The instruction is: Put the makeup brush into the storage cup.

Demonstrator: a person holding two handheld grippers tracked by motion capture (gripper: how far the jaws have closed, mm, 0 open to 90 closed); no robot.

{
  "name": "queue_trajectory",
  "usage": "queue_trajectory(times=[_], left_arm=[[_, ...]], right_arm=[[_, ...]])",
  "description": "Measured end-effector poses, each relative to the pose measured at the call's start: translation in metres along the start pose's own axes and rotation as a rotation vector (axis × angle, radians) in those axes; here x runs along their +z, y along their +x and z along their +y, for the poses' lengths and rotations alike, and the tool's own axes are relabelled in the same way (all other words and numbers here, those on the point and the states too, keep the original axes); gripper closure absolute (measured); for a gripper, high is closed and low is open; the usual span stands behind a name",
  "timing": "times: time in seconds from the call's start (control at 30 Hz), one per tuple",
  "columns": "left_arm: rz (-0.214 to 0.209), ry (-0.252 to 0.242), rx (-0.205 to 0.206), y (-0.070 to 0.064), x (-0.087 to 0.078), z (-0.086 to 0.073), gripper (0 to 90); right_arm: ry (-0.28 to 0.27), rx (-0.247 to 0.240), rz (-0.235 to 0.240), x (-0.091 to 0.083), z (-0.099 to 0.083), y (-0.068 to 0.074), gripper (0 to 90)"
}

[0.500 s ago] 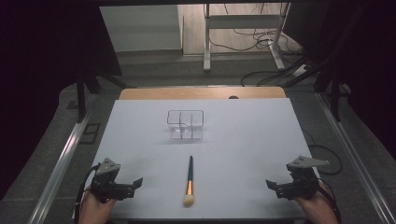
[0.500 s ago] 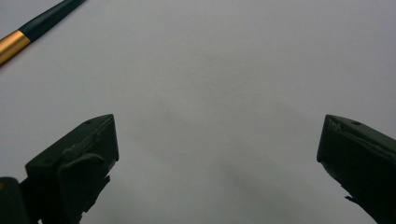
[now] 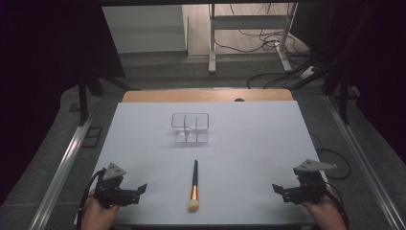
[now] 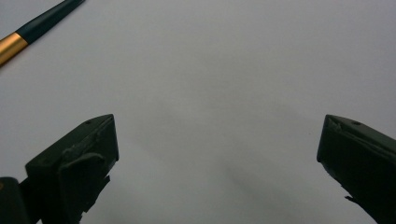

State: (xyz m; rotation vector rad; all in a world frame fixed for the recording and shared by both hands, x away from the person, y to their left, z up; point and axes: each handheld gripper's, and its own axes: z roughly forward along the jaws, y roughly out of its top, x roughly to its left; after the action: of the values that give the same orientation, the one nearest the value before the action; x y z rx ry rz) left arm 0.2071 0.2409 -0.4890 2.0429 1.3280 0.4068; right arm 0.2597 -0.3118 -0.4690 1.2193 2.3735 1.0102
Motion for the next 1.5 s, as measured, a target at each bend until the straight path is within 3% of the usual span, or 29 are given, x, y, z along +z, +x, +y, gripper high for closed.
queue_trajectory(times=[0.27, 0.37, 0.7, 0.93, 1.2, 1.5], left_arm=[[-0.030, -0.002, -0.015, 0.000, 0.001, 0.000, 0.7], [-0.060, -0.003, -0.032, 0.000, 0.000, 0.001, 1.2], [-0.023, 0.036, 0.005, -0.004, 0.002, 0.004, 1.9], [-0.024, 0.054, 0.036, -0.010, 0.005, 0.008, 1.9], [-0.053, 0.057, 0.034, -0.016, 0.009, 0.015, 1.7], [-0.053, 0.061, 0.040, -0.020, 0.012, 0.021, 1.3]], right_arm=[[0.007, -0.009, 0.002, 0.001, 0.000, 0.001, 0.0], [0.013, -0.009, 0.006, 0.001, 0.000, 0.002, 0.0], [0.014, -0.015, 0.005, 0.002, 0.000, 0.002, 0.0], [0.017, -0.015, 0.003, 0.002, 0.001, 0.003, 0.0], [0.018, -0.017, 0.002, 0.002, 0.001, 0.003, 0.0], [0.022, -0.019, 0.002, 0.003, 0.001, 0.003, 0.0]])
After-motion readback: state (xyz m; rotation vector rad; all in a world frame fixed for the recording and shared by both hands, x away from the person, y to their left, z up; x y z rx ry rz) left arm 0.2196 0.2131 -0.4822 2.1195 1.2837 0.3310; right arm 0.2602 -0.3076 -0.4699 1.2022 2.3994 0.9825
